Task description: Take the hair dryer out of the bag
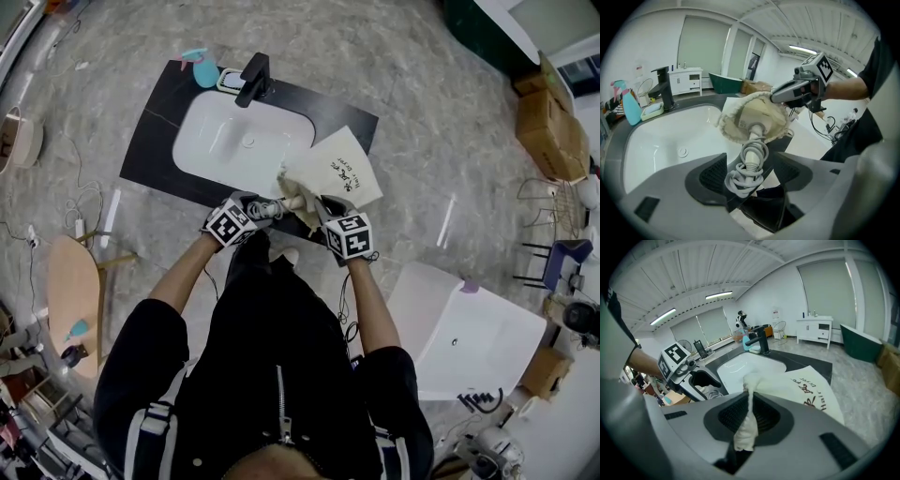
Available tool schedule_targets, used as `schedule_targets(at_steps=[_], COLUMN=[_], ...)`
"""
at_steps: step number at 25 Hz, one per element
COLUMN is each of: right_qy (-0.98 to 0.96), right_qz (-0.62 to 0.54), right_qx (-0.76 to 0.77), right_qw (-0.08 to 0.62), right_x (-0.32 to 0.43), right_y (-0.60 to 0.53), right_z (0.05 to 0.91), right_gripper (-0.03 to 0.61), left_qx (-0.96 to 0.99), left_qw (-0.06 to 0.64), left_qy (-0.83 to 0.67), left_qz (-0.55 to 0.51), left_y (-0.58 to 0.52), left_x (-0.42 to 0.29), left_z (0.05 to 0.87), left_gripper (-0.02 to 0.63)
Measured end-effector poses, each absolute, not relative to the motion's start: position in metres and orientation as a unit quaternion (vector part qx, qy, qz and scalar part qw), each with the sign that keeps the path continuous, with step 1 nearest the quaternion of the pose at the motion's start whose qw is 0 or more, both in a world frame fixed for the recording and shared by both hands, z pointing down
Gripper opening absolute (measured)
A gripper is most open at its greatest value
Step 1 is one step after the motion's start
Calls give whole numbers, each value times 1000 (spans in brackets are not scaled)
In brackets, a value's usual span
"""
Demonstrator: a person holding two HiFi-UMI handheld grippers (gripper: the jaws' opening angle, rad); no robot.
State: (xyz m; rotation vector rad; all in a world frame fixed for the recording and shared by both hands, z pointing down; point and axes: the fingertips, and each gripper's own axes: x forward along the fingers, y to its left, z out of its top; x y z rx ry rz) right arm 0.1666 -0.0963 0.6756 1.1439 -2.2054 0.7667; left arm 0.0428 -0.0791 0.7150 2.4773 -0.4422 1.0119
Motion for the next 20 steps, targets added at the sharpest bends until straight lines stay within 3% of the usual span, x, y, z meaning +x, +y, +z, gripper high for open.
schedule_targets(at_steps=[7, 20], right_qy=[-816, -812], right_qz=[286, 291], right_qx=[426, 430], right_qw=[265, 266], right_x=[169, 175], right_y=[-96, -92], right_z=[674, 676], right_gripper=[43, 43], left_qx=[900, 876], left_qw=[145, 116], left_qy=[-103, -39], left_qz=[398, 467], left_y=[-80, -74], left_x=[78, 115], left_z=[723, 749], left_gripper=[313, 313])
